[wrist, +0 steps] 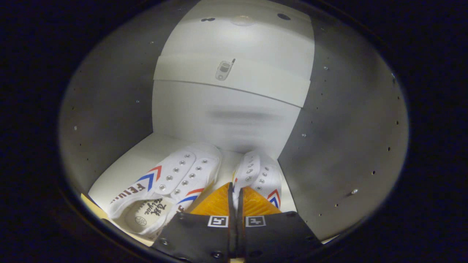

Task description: Open the shoe cabinet door, grab the shoes and put them into the shoe cabinet, then close the shoe cabinet door.

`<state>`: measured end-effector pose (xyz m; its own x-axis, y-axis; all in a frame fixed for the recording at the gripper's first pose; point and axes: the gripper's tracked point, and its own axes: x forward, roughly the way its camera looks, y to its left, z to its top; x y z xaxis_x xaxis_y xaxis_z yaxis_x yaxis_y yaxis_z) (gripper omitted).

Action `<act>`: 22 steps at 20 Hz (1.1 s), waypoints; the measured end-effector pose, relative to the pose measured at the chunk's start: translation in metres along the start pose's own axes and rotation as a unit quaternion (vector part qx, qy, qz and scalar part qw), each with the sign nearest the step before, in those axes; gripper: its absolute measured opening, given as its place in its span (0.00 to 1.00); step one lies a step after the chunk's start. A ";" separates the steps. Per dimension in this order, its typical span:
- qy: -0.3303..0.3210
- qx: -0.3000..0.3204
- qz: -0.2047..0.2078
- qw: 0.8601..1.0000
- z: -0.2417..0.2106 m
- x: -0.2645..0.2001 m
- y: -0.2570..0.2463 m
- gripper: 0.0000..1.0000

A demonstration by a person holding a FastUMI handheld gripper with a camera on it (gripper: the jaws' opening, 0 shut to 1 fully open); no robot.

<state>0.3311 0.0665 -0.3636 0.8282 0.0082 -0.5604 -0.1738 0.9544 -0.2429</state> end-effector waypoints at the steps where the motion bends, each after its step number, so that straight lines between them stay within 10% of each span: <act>1: 0.003 0.005 0.000 1.000 -0.001 0.000 0.000 0.03; 13: -0.019 0.056 -0.021 0.998 0.010 -0.022 -0.016 0.53; 22: -0.153 0.080 0.003 0.985 0.076 -0.146 0.008 0.88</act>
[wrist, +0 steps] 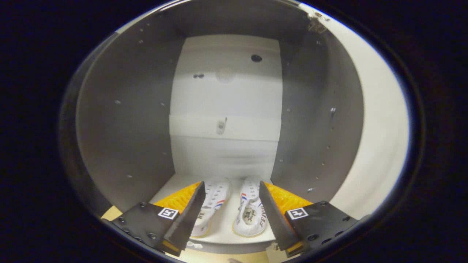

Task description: Open the shoe cabinet door, grab the shoes and put them into the shoe cabinet, then close the shoe cabinet door.

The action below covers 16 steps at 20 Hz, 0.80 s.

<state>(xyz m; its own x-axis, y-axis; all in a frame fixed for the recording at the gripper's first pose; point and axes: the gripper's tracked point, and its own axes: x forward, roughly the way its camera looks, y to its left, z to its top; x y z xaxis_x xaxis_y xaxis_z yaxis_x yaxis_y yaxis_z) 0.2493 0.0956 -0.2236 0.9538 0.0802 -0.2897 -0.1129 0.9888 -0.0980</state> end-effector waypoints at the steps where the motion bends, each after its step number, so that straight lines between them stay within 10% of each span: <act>1: -0.015 0.002 0.003 1.000 0.010 -0.019 0.006 0.92; 16: -0.045 0.031 -0.015 0.998 0.024 -0.306 0.032 0.96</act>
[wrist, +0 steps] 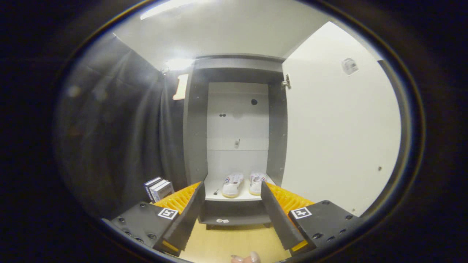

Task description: Open the shoe cabinet door, grab the shoes and put them into the shoe cabinet, then close the shoe cabinet door.

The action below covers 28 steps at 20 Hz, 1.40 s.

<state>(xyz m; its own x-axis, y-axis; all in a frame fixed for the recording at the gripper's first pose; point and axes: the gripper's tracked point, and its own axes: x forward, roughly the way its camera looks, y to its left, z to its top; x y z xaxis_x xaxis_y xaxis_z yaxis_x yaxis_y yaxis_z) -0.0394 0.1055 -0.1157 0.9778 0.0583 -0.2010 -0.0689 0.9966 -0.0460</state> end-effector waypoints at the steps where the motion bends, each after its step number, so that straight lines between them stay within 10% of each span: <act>1: -0.002 0.003 -0.007 1.000 0.003 -0.015 -0.007 0.96; 15: -0.002 -0.003 -0.140 0.990 0.034 -0.161 -0.241 0.96; 28: 0.009 -0.021 -0.063 0.998 0.027 -0.013 -0.355 0.94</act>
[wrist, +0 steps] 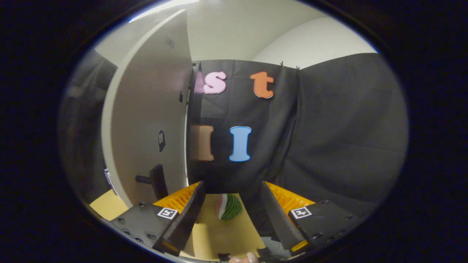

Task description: Open the shoe cabinet door, grab the shoes and put them into the shoe cabinet, then close the shoe cabinet door.

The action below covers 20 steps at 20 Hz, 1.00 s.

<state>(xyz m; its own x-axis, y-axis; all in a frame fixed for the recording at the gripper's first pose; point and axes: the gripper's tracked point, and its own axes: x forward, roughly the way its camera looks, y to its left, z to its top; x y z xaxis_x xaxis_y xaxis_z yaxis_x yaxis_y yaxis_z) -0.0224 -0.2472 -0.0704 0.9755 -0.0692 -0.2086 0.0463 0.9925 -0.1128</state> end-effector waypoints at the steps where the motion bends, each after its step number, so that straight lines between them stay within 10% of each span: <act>1: 0.003 0.004 0.007 1.000 -0.003 0.015 0.000 0.94; 20: 0.005 0.015 0.085 0.996 -0.009 0.045 0.091 0.91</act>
<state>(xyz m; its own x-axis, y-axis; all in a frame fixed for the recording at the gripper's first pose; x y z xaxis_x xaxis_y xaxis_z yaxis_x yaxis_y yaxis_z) 0.0243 -0.1604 -0.0987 0.9674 0.0997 -0.2329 -0.1132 0.9925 -0.0452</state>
